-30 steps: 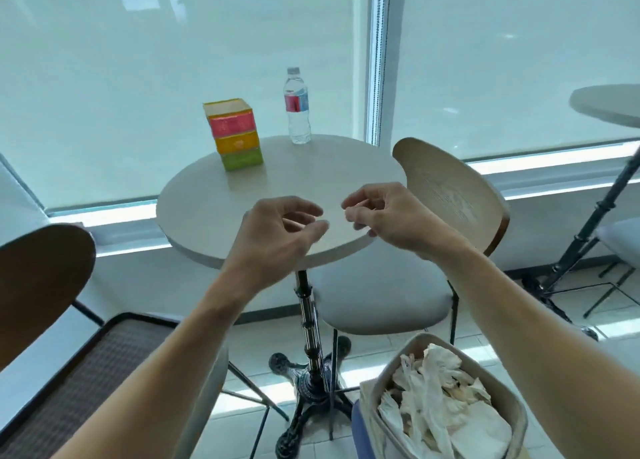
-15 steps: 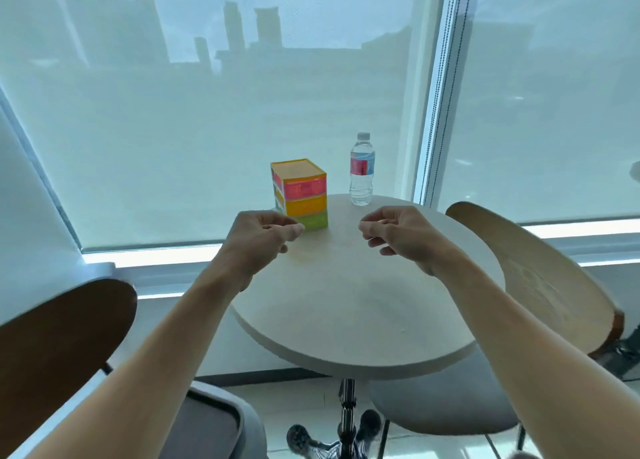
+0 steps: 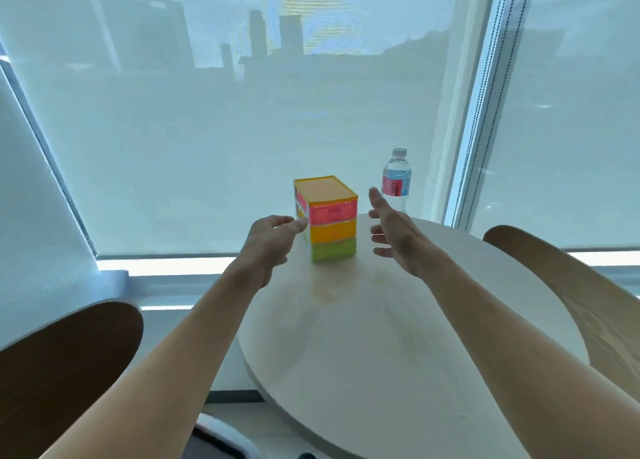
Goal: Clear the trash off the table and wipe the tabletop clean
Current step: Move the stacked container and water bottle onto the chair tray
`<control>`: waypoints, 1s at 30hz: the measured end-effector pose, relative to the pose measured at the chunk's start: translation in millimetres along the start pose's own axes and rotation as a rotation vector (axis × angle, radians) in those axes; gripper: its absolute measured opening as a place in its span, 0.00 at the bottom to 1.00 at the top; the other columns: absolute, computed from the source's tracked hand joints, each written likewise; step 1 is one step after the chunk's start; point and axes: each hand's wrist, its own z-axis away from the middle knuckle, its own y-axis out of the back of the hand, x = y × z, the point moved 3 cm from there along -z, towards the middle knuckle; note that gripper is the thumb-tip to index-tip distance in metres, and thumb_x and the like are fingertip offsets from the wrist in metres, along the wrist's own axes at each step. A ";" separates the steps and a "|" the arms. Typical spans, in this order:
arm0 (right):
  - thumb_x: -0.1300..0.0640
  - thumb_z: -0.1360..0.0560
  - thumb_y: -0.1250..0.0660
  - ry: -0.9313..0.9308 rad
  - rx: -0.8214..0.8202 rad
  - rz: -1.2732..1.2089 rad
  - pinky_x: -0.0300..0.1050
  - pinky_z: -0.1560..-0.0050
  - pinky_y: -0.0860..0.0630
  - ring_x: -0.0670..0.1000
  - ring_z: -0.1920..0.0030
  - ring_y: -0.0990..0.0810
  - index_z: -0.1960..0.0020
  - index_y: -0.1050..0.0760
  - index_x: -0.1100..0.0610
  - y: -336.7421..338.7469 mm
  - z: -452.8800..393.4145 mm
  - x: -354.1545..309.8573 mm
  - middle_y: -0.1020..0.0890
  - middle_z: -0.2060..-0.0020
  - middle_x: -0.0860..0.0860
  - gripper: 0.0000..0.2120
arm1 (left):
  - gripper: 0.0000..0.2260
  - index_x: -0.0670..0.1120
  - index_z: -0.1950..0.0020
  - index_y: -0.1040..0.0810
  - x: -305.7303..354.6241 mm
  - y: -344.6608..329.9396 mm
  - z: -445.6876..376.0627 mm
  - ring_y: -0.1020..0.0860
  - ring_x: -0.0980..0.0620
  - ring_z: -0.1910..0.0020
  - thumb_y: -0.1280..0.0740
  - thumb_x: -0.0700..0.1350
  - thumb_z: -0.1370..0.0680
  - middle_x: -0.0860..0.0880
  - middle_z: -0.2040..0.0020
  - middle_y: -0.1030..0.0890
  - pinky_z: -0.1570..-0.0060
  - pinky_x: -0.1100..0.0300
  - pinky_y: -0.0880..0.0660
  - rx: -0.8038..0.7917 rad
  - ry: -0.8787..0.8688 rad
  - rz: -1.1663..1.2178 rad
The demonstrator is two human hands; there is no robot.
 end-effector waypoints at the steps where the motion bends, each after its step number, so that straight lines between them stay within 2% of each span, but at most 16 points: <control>1: 0.29 0.24 0.45 -0.029 -0.007 -0.038 0.52 0.42 0.25 0.57 0.40 0.25 0.26 0.34 0.56 -1.0 -11.1 1.2 0.27 0.38 0.57 0.38 | 0.20 0.45 0.36 0.24 0.3 -2.0 -7.9 0.23 0.46 0.42 0.31 0.55 0.23 0.46 0.42 0.22 0.50 0.54 0.24 0.009 0.021 0.006; 3: 0.28 0.26 0.44 -0.088 -0.029 -0.103 0.51 0.42 0.25 0.57 0.39 0.26 0.25 0.35 0.55 -3.0 -31.8 3.0 0.28 0.36 0.57 0.40 | 0.24 0.45 0.34 0.25 0.7 -5.8 -23.0 0.23 0.46 0.44 0.34 0.59 0.23 0.46 0.43 0.23 0.45 0.51 0.23 0.022 0.077 0.020; 6: 0.26 0.28 0.43 -0.162 -0.100 -0.139 0.54 0.38 0.26 0.60 0.38 0.27 0.26 0.35 0.57 -4.5 -60.5 3.7 0.28 0.36 0.61 0.43 | 0.30 0.45 0.33 0.27 -1.5 -11.6 -45.8 0.23 0.45 0.45 0.36 0.65 0.25 0.45 0.43 0.24 0.45 0.49 0.22 0.025 0.180 0.053; 12: 0.22 0.35 0.38 -0.234 -0.214 -0.093 0.55 0.40 0.22 0.61 0.42 0.20 0.39 0.28 0.63 -2.9 -100.0 4.9 0.22 0.42 0.63 0.46 | 0.39 0.45 0.35 0.27 -14.2 -22.2 -76.0 0.20 0.43 0.47 0.35 0.74 0.33 0.42 0.43 0.22 0.49 0.50 0.21 -0.039 0.309 0.109; 17: 0.25 0.30 0.40 -0.219 -0.339 -0.048 0.54 0.41 0.22 0.58 0.53 0.17 0.43 0.24 0.62 -12.9 -106.4 7.9 0.18 0.55 0.59 0.40 | 0.45 0.43 0.39 0.24 -22.9 -25.6 -87.9 0.17 0.42 0.48 0.33 0.78 0.41 0.40 0.43 0.19 0.50 0.47 0.18 -0.093 0.340 0.159; 22: 0.28 0.27 0.39 -0.180 -0.366 -0.075 0.52 0.43 0.22 0.56 0.54 0.20 0.48 0.23 0.59 -13.5 -107.0 6.0 0.20 0.55 0.58 0.33 | 0.43 0.41 0.40 0.23 -20.5 -26.8 -87.1 0.16 0.44 0.51 0.35 0.76 0.37 0.41 0.48 0.16 0.53 0.50 0.18 -0.127 0.321 0.159; 30: 0.30 0.27 0.39 -0.165 -0.363 -0.053 0.53 0.42 0.23 0.56 0.56 0.19 0.52 0.22 0.60 -24.8 -93.5 -2.8 0.19 0.59 0.57 0.32 | 0.41 0.39 0.39 0.23 -19.2 -10.4 -73.0 0.16 0.44 0.52 0.35 0.74 0.34 0.41 0.50 0.16 0.49 0.48 0.19 -0.110 0.297 0.168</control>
